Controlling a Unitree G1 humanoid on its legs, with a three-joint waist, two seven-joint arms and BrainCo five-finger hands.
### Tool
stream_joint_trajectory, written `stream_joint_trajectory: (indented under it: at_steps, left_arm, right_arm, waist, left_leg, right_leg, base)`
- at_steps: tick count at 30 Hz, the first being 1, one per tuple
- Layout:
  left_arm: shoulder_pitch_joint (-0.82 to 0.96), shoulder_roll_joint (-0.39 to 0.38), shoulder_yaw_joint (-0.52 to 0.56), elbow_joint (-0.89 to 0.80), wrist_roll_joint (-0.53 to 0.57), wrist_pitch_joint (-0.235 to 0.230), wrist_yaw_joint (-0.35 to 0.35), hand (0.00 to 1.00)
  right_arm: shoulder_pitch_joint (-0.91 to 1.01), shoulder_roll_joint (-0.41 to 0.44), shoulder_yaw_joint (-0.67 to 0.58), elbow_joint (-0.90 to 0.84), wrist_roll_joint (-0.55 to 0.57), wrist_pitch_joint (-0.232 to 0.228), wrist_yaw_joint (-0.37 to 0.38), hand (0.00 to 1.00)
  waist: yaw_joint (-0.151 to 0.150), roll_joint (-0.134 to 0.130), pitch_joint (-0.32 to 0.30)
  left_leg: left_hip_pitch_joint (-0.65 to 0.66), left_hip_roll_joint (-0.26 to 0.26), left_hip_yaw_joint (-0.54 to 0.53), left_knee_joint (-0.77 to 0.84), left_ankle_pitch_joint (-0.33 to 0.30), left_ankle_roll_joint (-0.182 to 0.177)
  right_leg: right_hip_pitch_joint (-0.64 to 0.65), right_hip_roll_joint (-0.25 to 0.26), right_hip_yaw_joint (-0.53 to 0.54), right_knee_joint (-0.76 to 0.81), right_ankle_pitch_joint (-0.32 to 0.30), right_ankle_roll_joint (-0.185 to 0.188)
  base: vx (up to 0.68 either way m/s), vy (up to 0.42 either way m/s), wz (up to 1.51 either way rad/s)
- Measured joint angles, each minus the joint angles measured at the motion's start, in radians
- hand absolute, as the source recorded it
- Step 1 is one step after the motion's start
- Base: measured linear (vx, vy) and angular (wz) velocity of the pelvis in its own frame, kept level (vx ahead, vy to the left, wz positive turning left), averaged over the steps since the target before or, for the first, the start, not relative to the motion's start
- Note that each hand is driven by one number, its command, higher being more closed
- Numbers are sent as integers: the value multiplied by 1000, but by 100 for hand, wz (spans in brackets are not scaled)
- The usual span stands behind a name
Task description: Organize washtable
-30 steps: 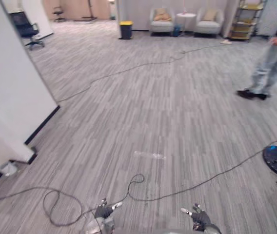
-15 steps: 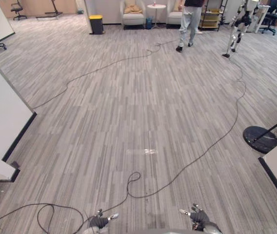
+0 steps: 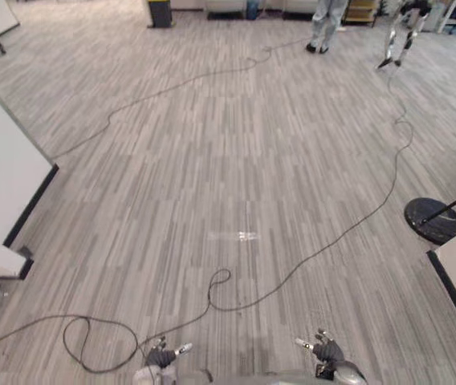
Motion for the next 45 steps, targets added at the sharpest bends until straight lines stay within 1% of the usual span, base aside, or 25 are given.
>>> stream_joint_trajectory:
  at_steps: [2,4,7,8,10,12,14,17,18,20,23,24,25,27,28,29,31,34,35,37,38,39,40,42,45]
  left_arm:
    - [-3,12,24,-16,-17,-13,1,0]
    - [-6,1,23,-19,-38,-19,9,0]
    - [-6,-10,24,-32,-50,-23,16,0]
    - [-2,-8,27,-32,-61,-25,21,0]
    - [10,2,34,-32,-77,-26,23,0]
    - [12,17,45,-21,-85,-20,33,0]
    - [13,41,35,-2,-82,-12,41,0]
    - [12,41,11,18,-81,-8,40,0]
    - [-2,31,8,20,-81,-8,39,0]
    - [-24,20,-8,26,-81,-7,39,0]
    - [-32,11,-28,24,-72,-9,38,0]
    - [-26,10,-26,24,-69,-13,37,0]
    - [-26,-8,-12,23,-65,-13,39,0]
    - [-21,-34,4,10,-55,-15,38,0]
    - [-22,-51,37,1,-45,-14,38,0]
    - [-20,-51,51,-4,-45,-13,39,0]
    - [-8,-52,63,-24,-45,-12,39,0]
    - [0,-38,60,-53,-45,-12,38,0]
    - [-2,-33,54,-55,-45,-14,39,0]
    - [-2,-32,33,-48,-46,-13,39,0]
    - [-2,-30,-12,-25,-46,-13,38,0]
    - [-2,-31,-18,-14,-46,-14,38,0]
    - [-7,-29,-21,-5,-46,-13,37,0]
    - [-8,1,-25,8,-46,-13,37,0]
    - [-6,11,-27,22,-45,-13,36,0]
  right_arm:
    - [0,5,-1,-5,1,-4,-8,0]
    - [-8,-13,-3,3,-2,0,-19,0]
    - [-12,-23,10,9,-2,4,-19,0]
    - [-16,-31,14,22,-4,5,-19,0]
    - [-17,-21,28,43,-6,5,-18,0]
    - [-14,-8,17,41,-14,6,-16,0]
    - [-18,1,21,30,-25,2,-12,0]
    - [-20,-4,31,22,-45,-4,-3,0]
    - [-19,-3,42,7,-46,-9,3,0]
    - [-22,-1,46,-7,-44,-11,7,0]
    - [-38,0,46,-3,-44,-18,5,0]
    - [-33,1,41,-2,-42,-19,5,0]
    - [-33,-4,34,-5,-44,-18,5,0]
    - [-28,-9,28,-12,-45,-18,4,0]
    - [-23,-11,31,-32,-47,-14,2,0]
    - [-20,-12,30,-43,-49,-8,2,0]
    - [-14,-12,33,-41,-50,9,-3,0]
    - [11,12,7,-38,-47,20,-11,0]
    - [17,24,-20,-38,-41,20,-18,0]
    - [18,23,-43,-34,-40,19,-18,0]
    - [21,11,-61,-32,-40,19,-18,0]
    - [22,5,-72,-30,-40,18,-19,0]
    - [22,8,-82,-27,-40,19,-21,0]
    - [26,20,-88,0,-41,16,-19,0]
    - [25,22,-89,18,-42,17,-20,0]
  waist:
    - [0,-19,22]
    - [11,-5,27]
    - [34,17,27]
    - [51,24,25]
    - [61,11,2]
    - [59,-18,0]
    - [39,-38,11]
    - [37,-21,19]
    - [34,-19,20]
    - [29,-21,21]
    - [-1,-29,19]
    - [-6,-39,14]
    - [-12,-29,6]
    - [-6,11,-4]
    - [-6,32,3]
    - [2,38,6]
    - [20,46,11]
    - [41,1,18]
    - [39,-7,18]
    - [37,1,15]
    - [36,35,5]
    - [37,49,3]
    - [37,43,0]
    - [37,-11,-19]
    - [38,-31,-29]
  left_leg:
    - [-118,22,-3,225,-7,-21]
    - [-174,-38,-37,143,-25,10]
    - [-230,-98,-111,-43,-2,-9]
    - [-224,-108,-133,-59,85,13]
    - [-239,-139,-119,-2,50,91]
    - [-192,-167,-74,-2,8,133]
    - [-60,-193,-61,-48,-29,164]
    - [124,-195,-68,-147,-44,175]
    - [200,-180,-77,-206,-44,174]
    - [234,-160,-85,-236,-44,174]
    - [283,-144,-139,-255,-50,164]
    - [308,-149,-187,-233,-68,132]
    - [322,-134,-216,-197,-80,112]
    - [232,-98,-215,27,-75,95]
    - [116,-59,-210,281,-25,27]
    - [62,-27,-205,391,-12,2]
    - [-12,54,-152,589,-18,1]
    - [-57,90,-38,467,-29,18]
    - [-71,68,-12,265,-28,17]
    - [-62,32,-32,92,-10,0]
    - [-45,5,-85,-101,135,-11]
    - [-41,4,-92,-121,164,14]
    - [-23,-5,-91,-123,152,20]
    - [25,-59,-90,-208,171,35]
    - [86,-104,-79,-329,220,54]
  right_leg:
    - [40,-4,3,-4,-9,-20]
    - [67,-38,25,-10,-36,-14]
    - [66,-59,75,-25,-61,11]
    - [69,-64,112,-34,-78,20]
    - [69,-92,137,-24,-90,26]
    - [-31,-119,142,237,-88,63]
    - [-131,-135,126,578,-38,147]
    - [-199,-138,13,711,-89,64]
    - [-256,-120,-73,652,-109,31]
    - [-326,-94,-125,548,-112,21]
    - [-377,-24,-105,187,42,13]
    - [-372,-15,-78,159,208,-22]
    - [-363,-19,-91,214,200,-39]
    - [-326,-8,-126,208,144,-52]
    - [-279,15,-143,179,122,-70]
    - [-255,32,-145,168,111,-83]
    - [-163,63,-146,156,73,-107]
    - [-35,44,-141,89,59,-105]
    - [5,16,-138,62,49,-89]
    - [16,5,-129,63,35,-64]
    - [35,15,-122,70,12,-30]
    - [38,23,-120,75,1,-21]
    - [47,12,-118,84,-14,-16]
    - [57,-39,-119,89,-39,6]
    - [76,-71,-117,59,-38,8]
  base:
    - [134,-61,6]
    - [231,48,-18]
    - [241,170,-58]
    - [383,294,-100]
    - [480,292,-88]
    - [455,199,-43]
    - [511,175,-15]
    - [435,95,-6]
    - [461,20,16]
    - [458,-21,27]
    - [522,-121,54]
    - [640,-223,68]
    - [631,-230,63]
    - [490,-192,50]
    - [465,-196,38]
    - [469,-180,-1]
    - [447,-147,-26]
    - [353,-103,-15]
    - [289,-45,-13]
    - [287,49,-10]
    - [276,141,-8]
    - [206,153,-3]
    - [124,120,15]
    - [137,96,23]
    - [96,77,6]
